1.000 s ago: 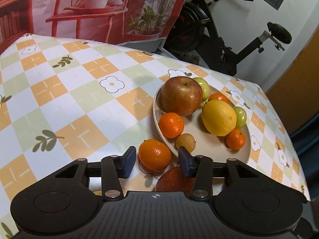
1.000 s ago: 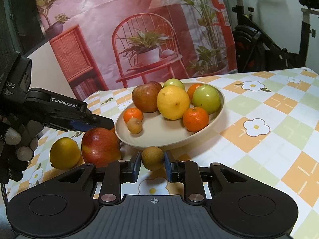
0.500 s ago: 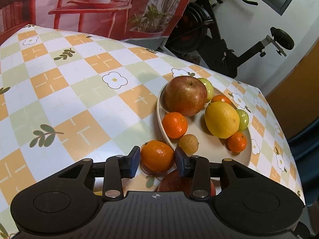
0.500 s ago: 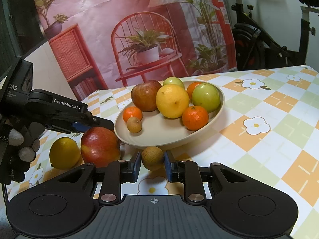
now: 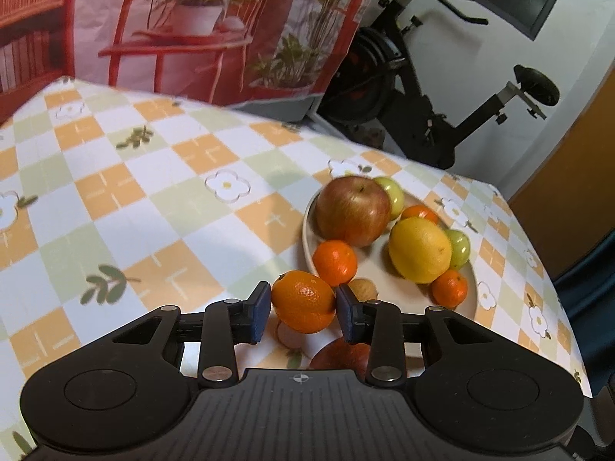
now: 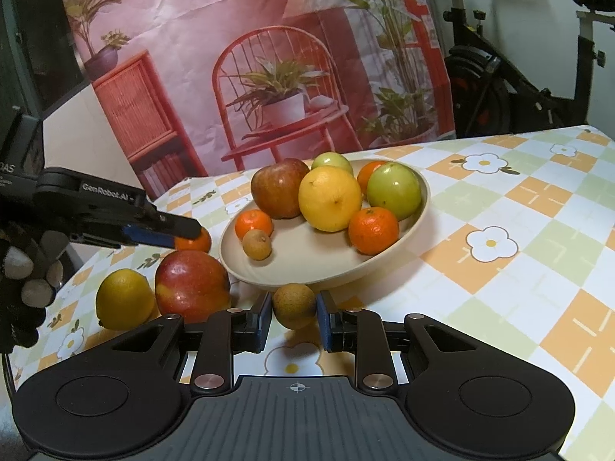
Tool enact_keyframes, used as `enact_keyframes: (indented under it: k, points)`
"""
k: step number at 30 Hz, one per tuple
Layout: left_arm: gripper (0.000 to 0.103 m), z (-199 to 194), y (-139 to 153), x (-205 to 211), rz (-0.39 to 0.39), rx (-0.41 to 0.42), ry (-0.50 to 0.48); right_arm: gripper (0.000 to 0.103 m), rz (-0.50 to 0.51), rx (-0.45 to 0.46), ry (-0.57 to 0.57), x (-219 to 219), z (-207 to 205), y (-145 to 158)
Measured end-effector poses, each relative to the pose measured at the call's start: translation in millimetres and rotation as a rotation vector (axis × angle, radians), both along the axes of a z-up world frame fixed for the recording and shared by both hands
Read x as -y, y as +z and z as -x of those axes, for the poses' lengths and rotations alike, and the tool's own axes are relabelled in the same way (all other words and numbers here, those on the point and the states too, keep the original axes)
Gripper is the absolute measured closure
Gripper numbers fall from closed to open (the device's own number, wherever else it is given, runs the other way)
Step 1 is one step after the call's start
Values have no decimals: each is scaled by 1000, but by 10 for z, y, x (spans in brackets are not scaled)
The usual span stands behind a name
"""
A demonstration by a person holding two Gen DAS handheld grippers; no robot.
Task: Organize fruits
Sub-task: 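Lift and carry the brown fruit with the right gripper while the left carries the tangerine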
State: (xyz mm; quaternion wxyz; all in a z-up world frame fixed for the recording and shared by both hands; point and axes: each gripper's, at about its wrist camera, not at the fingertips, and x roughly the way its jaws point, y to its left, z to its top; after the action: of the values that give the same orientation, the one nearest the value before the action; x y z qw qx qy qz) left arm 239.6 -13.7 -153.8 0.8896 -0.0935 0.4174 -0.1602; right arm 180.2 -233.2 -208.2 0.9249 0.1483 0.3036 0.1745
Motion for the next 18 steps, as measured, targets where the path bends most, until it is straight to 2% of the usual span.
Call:
enact_keyframes:
  k: [8,18]
  points:
    - [64,40,137,169,2,40,-62,80,-9,32,-35,62,44,38]
    - [64,27,79,549,-35,36,-198,80,-14,75,-74,111,3,153]
